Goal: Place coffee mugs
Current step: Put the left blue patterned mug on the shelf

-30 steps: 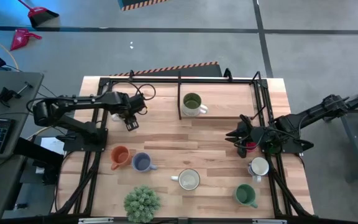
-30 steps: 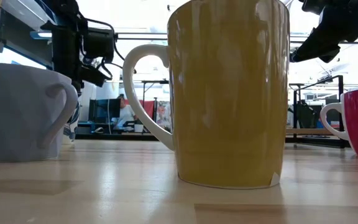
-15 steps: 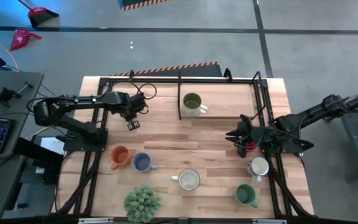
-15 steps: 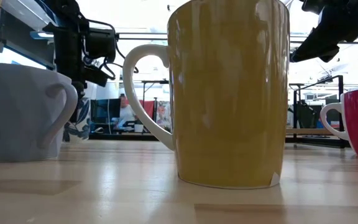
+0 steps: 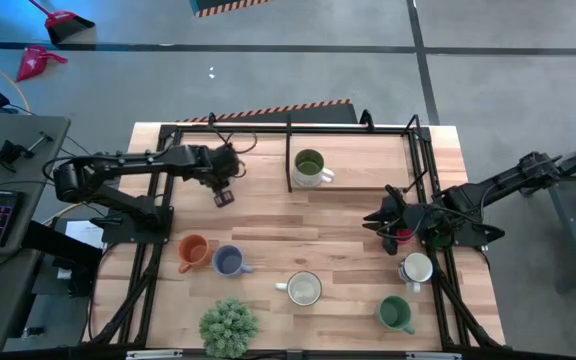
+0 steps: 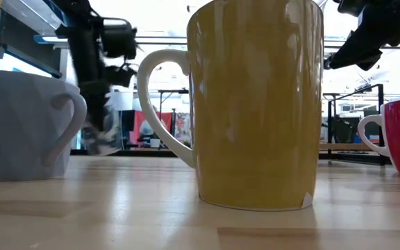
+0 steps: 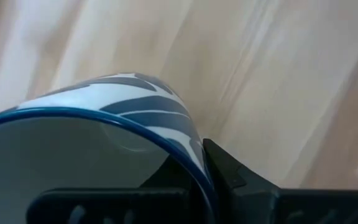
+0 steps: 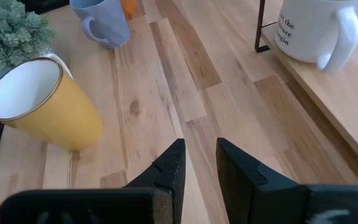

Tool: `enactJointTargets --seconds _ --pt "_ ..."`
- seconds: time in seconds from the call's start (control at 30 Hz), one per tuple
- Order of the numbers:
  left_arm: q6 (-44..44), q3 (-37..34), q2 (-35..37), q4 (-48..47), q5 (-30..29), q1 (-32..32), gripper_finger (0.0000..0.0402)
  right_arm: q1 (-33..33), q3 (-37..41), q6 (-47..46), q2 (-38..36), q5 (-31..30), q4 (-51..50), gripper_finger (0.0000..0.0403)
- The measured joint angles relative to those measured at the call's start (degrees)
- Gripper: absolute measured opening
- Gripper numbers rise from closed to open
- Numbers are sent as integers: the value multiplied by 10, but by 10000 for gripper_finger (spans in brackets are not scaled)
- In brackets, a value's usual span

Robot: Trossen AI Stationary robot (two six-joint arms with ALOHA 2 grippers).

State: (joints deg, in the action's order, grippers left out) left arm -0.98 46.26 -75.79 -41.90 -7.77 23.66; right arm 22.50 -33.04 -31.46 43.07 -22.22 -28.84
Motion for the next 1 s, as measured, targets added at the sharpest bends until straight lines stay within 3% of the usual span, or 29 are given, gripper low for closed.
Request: enactJointTargets --seconds 0.2,0.43,0.83,1.0 --pt "-20 62 0 41 5 0 5 0 0 0 0 0 0 67" --pt "-65 191 -23 -1 -14 0 5 0 0 9 0 -20 0 67" --pt "-178 524 -210 -131 -40 -1 5 0 0 4 1 -28 -13 67" --pt "-211 626 -284 -173 -40 -1 5 0 1 4 1 -27 -13 67"
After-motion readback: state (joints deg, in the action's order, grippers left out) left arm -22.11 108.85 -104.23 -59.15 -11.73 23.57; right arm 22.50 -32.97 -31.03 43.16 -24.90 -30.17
